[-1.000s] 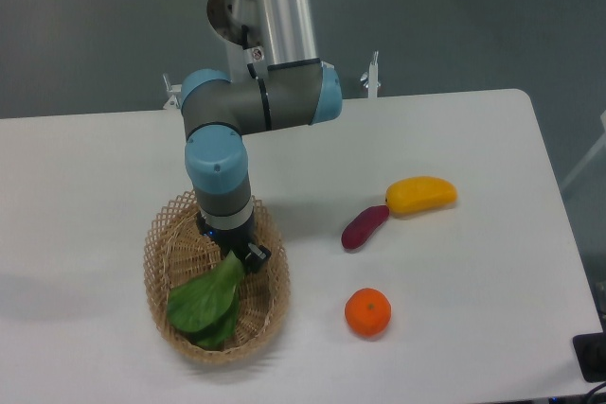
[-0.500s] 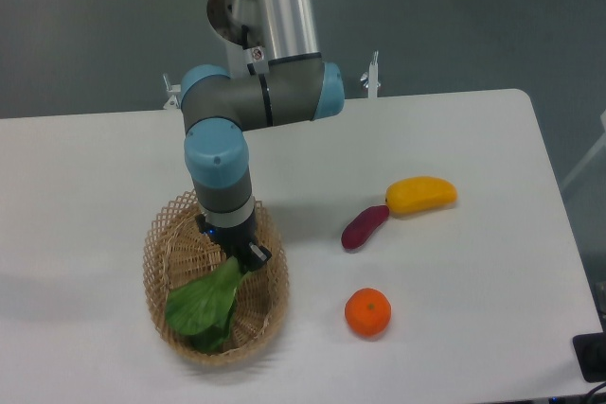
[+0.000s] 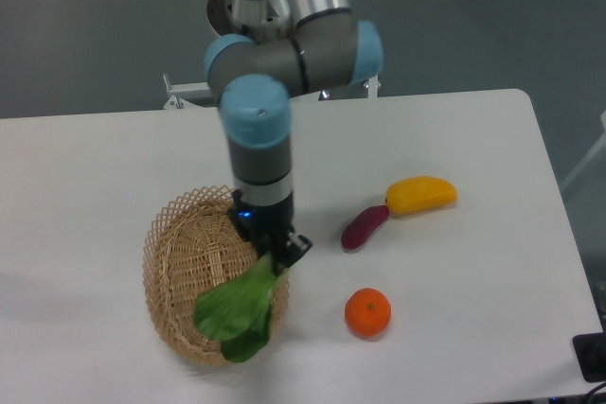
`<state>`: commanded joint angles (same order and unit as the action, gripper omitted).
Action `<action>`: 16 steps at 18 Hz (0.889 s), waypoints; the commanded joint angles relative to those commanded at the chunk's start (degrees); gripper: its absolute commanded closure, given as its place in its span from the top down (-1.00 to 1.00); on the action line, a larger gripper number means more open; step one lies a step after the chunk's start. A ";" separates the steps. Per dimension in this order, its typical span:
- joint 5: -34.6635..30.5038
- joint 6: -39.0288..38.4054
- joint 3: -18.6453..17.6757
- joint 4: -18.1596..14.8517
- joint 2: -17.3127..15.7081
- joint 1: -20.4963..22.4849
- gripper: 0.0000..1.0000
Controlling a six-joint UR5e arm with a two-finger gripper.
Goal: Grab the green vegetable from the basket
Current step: 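Lift the bok choy out of the basket and carry it toward the mandarin, then hold the bok choy raised above the table beside the mandarin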
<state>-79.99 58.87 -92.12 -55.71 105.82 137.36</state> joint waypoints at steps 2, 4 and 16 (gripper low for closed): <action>0.01 4.05 1.50 -2.03 0.00 2.55 -0.49; 0.09 7.21 1.77 -2.39 0.00 4.83 -0.49; -0.17 21.82 1.77 -2.48 0.79 13.19 -0.48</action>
<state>-80.16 80.68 -90.35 -58.19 106.61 150.55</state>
